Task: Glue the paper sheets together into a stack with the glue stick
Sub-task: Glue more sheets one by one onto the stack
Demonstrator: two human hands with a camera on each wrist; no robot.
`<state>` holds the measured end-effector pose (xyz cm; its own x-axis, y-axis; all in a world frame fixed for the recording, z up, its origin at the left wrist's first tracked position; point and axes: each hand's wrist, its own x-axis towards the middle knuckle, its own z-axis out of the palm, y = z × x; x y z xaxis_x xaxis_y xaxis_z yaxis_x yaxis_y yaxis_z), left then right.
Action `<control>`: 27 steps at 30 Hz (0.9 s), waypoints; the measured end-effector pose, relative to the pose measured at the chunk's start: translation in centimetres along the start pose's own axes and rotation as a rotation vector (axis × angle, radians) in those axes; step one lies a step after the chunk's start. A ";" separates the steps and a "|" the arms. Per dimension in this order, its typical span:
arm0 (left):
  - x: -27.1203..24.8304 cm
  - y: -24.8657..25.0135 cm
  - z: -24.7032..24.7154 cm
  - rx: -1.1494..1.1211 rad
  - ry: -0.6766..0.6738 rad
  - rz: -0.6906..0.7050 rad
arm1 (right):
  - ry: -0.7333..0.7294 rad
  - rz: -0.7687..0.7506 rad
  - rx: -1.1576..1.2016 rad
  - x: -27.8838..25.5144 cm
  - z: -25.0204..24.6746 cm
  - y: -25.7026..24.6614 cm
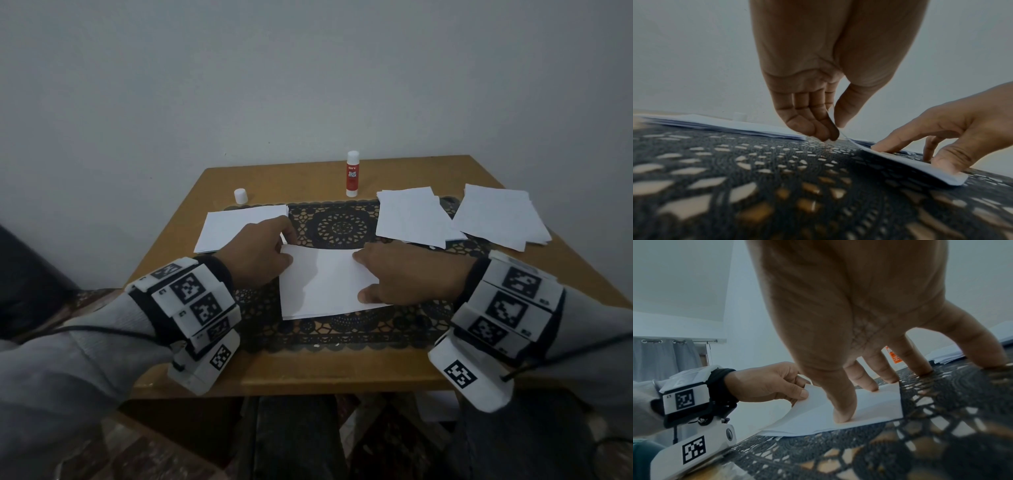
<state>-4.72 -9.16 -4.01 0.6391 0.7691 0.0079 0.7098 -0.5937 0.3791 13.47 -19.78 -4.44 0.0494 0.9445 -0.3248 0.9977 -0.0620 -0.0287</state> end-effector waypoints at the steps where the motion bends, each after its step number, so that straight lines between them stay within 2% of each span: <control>1: 0.0 0.0 0.0 -0.006 0.000 0.003 | -0.001 0.001 0.000 0.0 0.0 0.0; 14: -0.7 -0.4 -0.2 -0.090 -0.073 -0.002 | 0.009 0.000 -0.002 -0.3 -0.2 -0.1; 27: -0.7 -0.4 0.0 -0.104 -0.081 -0.016 | 0.010 -0.010 0.002 -0.5 -0.2 -0.1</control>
<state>-5.51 -9.45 -4.15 0.6530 0.7540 -0.0719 0.6881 -0.5508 0.4724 13.32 -20.13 -4.06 0.0398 0.9483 -0.3149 0.9980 -0.0533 -0.0341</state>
